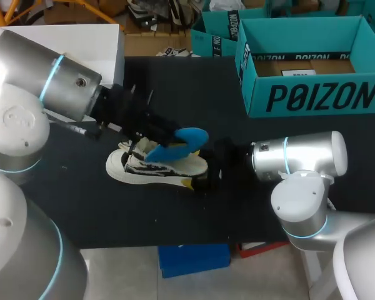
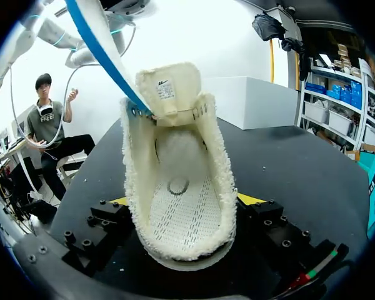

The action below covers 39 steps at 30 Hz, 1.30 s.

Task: Take the shoe out of the shoebox, open the shoe tongue, remove and reinsert the insole, then place the shoe into the shoebox

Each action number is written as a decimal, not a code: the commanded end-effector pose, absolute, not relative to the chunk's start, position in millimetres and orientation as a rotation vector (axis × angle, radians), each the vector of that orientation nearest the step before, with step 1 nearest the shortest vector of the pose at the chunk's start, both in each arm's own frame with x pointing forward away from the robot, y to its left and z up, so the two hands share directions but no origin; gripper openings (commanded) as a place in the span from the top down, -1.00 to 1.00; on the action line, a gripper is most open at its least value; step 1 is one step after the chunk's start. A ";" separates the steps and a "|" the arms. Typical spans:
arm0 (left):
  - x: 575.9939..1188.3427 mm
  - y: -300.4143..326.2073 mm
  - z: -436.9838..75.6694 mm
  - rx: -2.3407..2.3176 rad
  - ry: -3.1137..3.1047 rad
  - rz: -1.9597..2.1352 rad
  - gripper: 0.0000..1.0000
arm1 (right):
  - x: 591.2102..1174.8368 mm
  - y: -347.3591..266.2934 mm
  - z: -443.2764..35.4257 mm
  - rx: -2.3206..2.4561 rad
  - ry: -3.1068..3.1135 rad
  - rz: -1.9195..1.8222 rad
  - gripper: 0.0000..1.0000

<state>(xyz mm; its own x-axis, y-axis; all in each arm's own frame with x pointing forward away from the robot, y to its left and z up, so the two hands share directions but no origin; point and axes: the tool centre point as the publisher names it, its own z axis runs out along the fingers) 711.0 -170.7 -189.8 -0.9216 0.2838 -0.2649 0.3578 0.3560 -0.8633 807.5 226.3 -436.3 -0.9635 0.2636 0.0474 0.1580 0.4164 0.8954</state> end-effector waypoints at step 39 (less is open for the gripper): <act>707.9 -146.9 -148.4 0.653 2.397 -1.887 1.00 | 813.3 232.5 -451.9 0.387 2.548 1.603 1.00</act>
<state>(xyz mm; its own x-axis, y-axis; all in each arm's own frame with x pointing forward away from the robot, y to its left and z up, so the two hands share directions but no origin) 708.5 -145.5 -147.1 -0.9121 0.3117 -0.2663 0.3320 0.1803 -0.9259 807.5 226.2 -436.3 -0.9635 0.2635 0.0474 0.1579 0.4163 0.8954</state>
